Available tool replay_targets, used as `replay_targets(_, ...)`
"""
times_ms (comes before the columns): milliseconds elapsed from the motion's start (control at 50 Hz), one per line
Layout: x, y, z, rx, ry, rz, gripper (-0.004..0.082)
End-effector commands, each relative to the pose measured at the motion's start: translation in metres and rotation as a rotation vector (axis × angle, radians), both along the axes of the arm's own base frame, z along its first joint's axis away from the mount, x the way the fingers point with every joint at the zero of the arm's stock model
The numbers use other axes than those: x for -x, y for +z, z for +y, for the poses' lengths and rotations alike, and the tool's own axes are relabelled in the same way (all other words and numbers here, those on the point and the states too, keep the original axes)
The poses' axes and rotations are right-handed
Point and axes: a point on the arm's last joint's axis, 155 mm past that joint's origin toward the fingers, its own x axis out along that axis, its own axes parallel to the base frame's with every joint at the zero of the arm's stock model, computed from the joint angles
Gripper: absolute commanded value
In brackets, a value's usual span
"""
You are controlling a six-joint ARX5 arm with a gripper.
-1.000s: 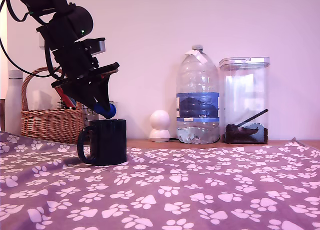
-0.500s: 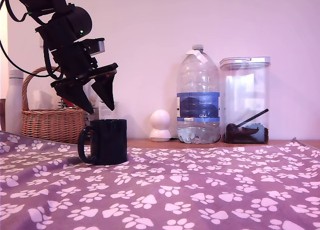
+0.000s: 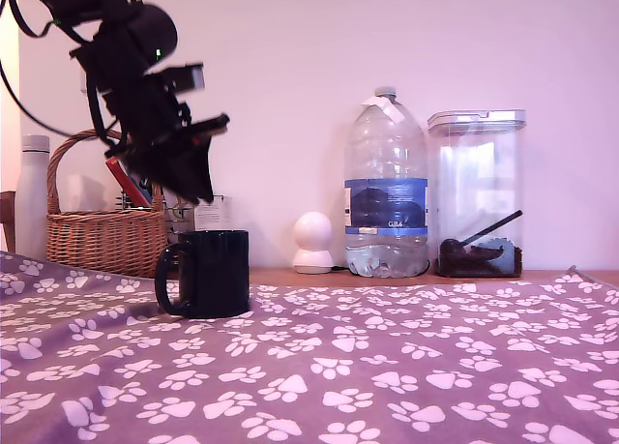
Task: Pick up the coffee capsules from the table one by one and drop them inside the nearest coffee cup
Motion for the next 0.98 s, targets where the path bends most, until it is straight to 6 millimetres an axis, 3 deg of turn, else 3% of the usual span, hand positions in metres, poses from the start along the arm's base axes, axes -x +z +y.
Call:
replay_targets(0,0.002,0.047,-0.001,0.036,-0.015,-0.106,-0.0016)
replay_targets(180,0.013,0.087,-0.008,0.097,-0.056,-0.183,-0.0016)
replay_targets(300,0.024,0.097,-0.007,0.113,-0.064,-0.222,-0.0016)
replay_targets(760,0.08,0.088,0.017,0.183,0.008,-0.413,-0.0016)
replay_targets(960,0.102,0.071,0.028,0.209,0.049,-0.414,-0.0016)
